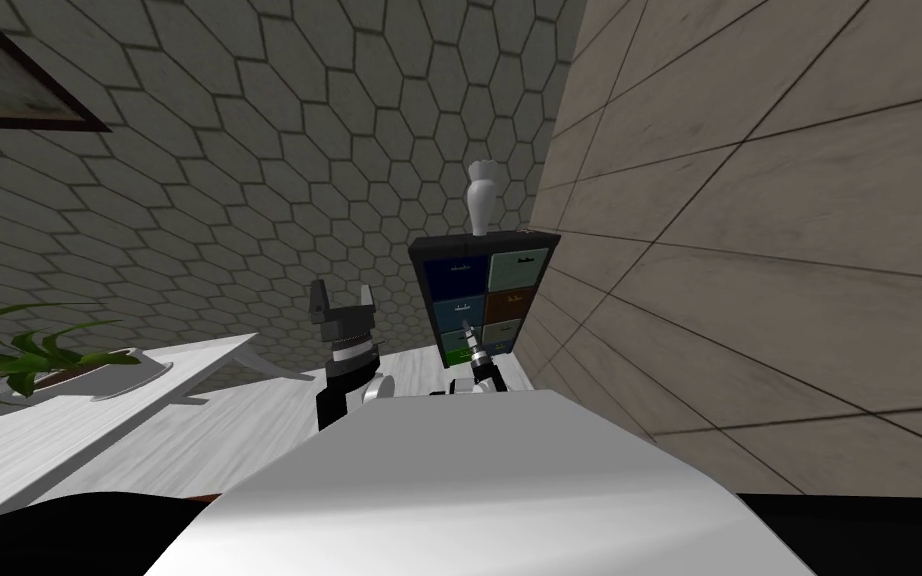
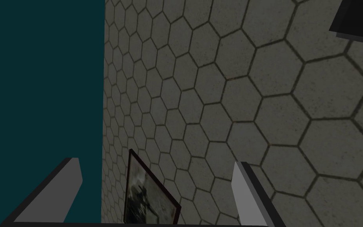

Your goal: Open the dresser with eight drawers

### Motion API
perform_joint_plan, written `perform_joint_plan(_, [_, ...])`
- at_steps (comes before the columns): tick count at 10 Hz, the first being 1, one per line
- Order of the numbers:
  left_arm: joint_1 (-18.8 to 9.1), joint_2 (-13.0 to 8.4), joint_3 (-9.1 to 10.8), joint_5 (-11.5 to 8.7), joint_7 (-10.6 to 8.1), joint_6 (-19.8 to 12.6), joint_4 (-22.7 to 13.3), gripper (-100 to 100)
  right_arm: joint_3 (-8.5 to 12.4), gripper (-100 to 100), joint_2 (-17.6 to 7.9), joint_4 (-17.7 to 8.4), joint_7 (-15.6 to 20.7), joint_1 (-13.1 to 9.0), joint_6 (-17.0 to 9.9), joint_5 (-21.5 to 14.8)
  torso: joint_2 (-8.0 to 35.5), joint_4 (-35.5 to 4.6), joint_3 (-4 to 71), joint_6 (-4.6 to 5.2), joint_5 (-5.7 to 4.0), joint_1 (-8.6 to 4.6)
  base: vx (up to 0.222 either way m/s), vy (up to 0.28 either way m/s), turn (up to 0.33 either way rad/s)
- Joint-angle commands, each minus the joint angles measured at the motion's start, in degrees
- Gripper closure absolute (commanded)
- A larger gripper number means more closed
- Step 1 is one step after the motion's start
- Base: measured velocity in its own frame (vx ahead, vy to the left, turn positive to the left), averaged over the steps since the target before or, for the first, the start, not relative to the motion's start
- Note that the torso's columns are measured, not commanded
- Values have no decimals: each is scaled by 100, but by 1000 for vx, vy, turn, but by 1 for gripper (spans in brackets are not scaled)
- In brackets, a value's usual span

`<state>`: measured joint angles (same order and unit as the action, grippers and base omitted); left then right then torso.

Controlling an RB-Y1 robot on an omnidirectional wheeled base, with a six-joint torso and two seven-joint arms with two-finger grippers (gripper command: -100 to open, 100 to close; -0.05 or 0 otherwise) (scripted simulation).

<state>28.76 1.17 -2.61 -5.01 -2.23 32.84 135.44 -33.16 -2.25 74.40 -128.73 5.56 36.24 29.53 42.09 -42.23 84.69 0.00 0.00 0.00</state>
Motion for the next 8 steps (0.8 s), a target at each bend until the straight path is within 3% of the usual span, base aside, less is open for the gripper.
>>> perform_joint_plan(1, [0, 0, 0, 0, 0, 0, 0, 0, 14, -100, -349, 84, 21, 34, -57, 7, 17, -5, -11, 0, 0, 0, 24, 3, 2])
perform_joint_plan(5, [0, 0, 0, 0, 0, 0, 0, 0, 28, -100, -739, 23, -37, 47, 14, 18, 16, -5, -10, -1, 0, 2, 55, 14, 11])
perform_joint_plan(6, [1, 0, 0, 0, 0, 0, 0, 0, 30, -100, -721, 8, -68, 52, 42, 25, -7, 1, 2, -1, 2, 10, 191, 24, 26])
perform_joint_plan(8, [1, 0, 0, 0, 0, 0, 1, 0, 26, -100, -446, 0, -158, 63, 102, 44, 3, 0, 0, -1, -1, 0, 150, 27, 21])
